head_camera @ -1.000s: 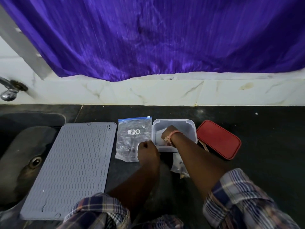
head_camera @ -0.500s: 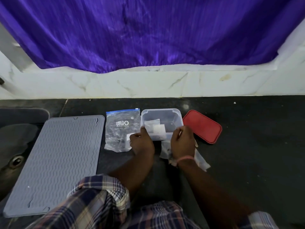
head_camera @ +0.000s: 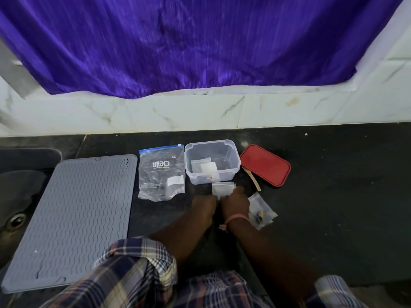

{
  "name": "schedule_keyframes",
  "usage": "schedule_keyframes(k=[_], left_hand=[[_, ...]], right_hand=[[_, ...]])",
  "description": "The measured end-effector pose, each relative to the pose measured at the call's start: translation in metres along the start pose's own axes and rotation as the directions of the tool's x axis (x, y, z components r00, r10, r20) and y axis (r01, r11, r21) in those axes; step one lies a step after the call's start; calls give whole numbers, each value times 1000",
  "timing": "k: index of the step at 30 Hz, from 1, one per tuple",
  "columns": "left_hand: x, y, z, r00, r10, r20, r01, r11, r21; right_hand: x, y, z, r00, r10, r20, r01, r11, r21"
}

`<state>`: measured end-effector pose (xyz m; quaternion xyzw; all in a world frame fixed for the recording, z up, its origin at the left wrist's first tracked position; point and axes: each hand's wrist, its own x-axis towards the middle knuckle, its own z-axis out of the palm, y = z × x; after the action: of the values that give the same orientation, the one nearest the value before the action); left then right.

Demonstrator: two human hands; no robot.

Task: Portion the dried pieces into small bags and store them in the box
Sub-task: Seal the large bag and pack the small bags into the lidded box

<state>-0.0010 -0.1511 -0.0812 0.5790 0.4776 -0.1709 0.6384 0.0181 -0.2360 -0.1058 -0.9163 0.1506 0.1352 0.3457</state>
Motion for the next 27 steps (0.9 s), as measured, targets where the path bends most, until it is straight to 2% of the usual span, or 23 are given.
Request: schedule_keyframes(k=[3, 5, 8, 10, 11, 13, 16, 19, 23, 25, 27], left_hand=[[-5, 0, 2, 999, 0, 37, -4, 994, 111], [-8, 2, 2, 999, 13, 38, -18, 991, 129], [-16, 5, 2, 990, 66, 123, -70, 997, 30], [-23, 4, 4, 975, 115, 192, -98, 991, -96], [-23, 2, 5, 963, 149, 224, -114, 980, -163], [-23, -4, 2, 950, 225, 216, -168, 953, -252], [-9, -4, -7, 956, 290, -50, -294, 931, -217], [-3, 9, -21, 930, 250, -270, -292, 948, -128], [3, 30, -35, 896, 221, -384, -289, 949, -128], [11, 36, -38, 909, 225, -350, -286, 949, -132], [13, 43, -41, 914, 263, -309, -304, 948, -93]], right_hand=[[1, -1, -3, 991, 133, -4, -133, 989, 72], [1, -2, -12, 974, 221, 44, -225, 952, 207], [4, -7, -31, 940, 287, 187, -342, 766, 544], [4, -11, -39, 920, 302, 249, -391, 696, 602], [4, -12, -41, 922, 307, 238, -387, 677, 626], [0, -19, -44, 950, 289, 118, -292, 690, 662], [-12, -34, -53, 980, 183, -78, -64, 660, 748], [2, -54, -55, 996, 37, -80, 30, 712, 701], [43, -86, -48, 995, -78, 65, 26, 814, 580], [63, -103, -46, 972, -139, 188, 78, 950, 303], [75, -117, -41, 956, -154, 248, 150, 988, 35]])
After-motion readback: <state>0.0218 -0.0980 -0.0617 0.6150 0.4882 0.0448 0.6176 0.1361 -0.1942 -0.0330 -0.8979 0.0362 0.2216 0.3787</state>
